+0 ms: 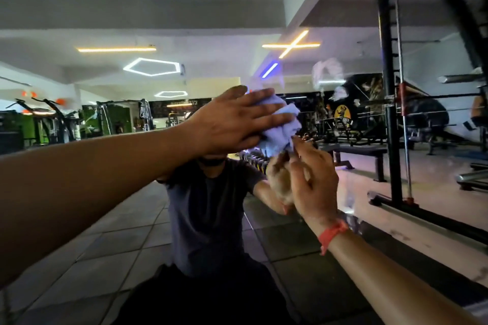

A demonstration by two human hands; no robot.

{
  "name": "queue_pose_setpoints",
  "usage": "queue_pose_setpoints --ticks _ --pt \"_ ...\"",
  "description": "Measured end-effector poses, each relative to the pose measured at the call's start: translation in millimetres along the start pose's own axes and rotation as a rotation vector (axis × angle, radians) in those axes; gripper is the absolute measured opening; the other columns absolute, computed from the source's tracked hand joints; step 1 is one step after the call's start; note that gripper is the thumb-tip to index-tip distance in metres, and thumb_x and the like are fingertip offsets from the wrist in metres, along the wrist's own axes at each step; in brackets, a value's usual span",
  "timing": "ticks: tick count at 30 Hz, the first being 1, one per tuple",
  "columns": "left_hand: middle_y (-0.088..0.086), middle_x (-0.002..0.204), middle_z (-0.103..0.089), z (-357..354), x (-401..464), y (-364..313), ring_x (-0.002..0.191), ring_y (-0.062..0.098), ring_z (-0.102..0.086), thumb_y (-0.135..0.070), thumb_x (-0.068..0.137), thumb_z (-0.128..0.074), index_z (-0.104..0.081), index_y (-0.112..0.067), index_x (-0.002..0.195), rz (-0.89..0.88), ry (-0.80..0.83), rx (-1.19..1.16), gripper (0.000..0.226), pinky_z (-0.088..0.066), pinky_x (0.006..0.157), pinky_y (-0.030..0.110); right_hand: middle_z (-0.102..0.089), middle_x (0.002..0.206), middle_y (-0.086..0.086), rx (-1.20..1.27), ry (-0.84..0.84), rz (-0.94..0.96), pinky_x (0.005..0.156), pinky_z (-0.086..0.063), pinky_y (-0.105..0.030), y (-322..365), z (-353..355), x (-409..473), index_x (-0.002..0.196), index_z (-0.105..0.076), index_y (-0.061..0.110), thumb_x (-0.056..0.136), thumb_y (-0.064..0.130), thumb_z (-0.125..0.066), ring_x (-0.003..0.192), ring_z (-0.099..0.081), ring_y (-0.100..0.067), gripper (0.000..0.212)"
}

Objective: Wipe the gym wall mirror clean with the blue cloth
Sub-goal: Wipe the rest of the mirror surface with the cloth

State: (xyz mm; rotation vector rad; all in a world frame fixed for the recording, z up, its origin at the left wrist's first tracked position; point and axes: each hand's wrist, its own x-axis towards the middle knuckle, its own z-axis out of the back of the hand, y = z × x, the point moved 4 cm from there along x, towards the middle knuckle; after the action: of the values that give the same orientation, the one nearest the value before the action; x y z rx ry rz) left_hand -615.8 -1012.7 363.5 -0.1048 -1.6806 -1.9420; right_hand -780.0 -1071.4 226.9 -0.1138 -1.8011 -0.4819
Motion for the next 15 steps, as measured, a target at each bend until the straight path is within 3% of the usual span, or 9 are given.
queue_pose_setpoints --ticks 2,5,8,10,13,15 --pt "0.005 0.153 -0.051 7.0 24.3 11.2 0.144 0.027 -0.042 -0.046 0.093 -0.056 -0.03 -0.02 0.16 0.112 -0.073 -0.101 0.076 -0.047 0.101 0.045 -0.07 0.106 0.005 0.198 -0.113 -0.277 0.091 -0.054 -0.041 6.1 9.0 14.3 0.12 -0.071 0.038 0.088 0.024 -0.056 0.1 -0.065 -0.008 0.038" --pt "0.008 0.139 -0.059 16.5 54.8 23.3 0.13 0.029 -0.048 -0.053 0.075 -0.075 -0.039 -0.014 0.154 0.292 -0.175 -0.166 0.096 -0.051 0.092 0.045 -0.074 0.108 0.015 0.399 -0.148 -0.437 0.097 -0.056 -0.046 11.6 15.9 45.1 0.118 -0.069 0.038 0.08 0.035 -0.059 0.104 -0.069 -0.006 0.039" --pt "0.007 0.127 -0.066 26.9 68.7 30.3 0.114 0.036 -0.054 -0.065 0.059 -0.084 -0.038 -0.015 0.15 0.454 -0.227 -0.141 0.113 -0.052 0.084 0.046 -0.071 0.112 0.018 0.326 -0.063 -0.456 0.096 -0.055 -0.039 20.1 12.1 75.3 0.133 -0.058 0.039 0.086 0.04 -0.072 0.104 -0.068 -0.004 0.048" --pt "0.006 0.132 -0.06 29.2 74.0 31.2 0.106 0.038 -0.056 -0.062 0.055 -0.087 -0.033 -0.02 0.147 0.471 -0.236 -0.167 0.115 -0.053 0.081 0.046 -0.071 0.112 0.015 0.252 0.002 -0.417 0.09 -0.055 -0.033 21.8 11.7 93.5 0.142 -0.049 0.038 0.09 0.042 -0.075 0.101 -0.068 -0.007 0.058" --pt "0.007 0.143 -0.037 25.9 73.3 29.3 0.101 0.035 -0.062 -0.045 0.05 -0.095 -0.03 -0.024 0.151 0.53 -0.183 -0.452 0.121 -0.056 0.081 0.045 -0.071 0.106 0.013 0.221 0.03 -0.448 0.088 -0.054 -0.032 15.9 12.7 113.7 0.145 -0.049 0.034 0.087 0.041 -0.079 0.097 -0.068 -0.012 0.065" --pt "0.007 0.138 -0.034 21.8 72.4 30.9 0.097 0.032 -0.063 -0.041 0.047 -0.099 -0.029 -0.026 0.154 0.611 -0.113 -0.61 0.129 -0.056 0.082 0.04 -0.072 0.099 0.01 0.185 0.066 -0.432 0.082 -0.055 -0.032 9.1 12.7 120.7 0.138 -0.056 0.031 0.084 0.032 -0.082 0.088 -0.068 -0.013 0.06"
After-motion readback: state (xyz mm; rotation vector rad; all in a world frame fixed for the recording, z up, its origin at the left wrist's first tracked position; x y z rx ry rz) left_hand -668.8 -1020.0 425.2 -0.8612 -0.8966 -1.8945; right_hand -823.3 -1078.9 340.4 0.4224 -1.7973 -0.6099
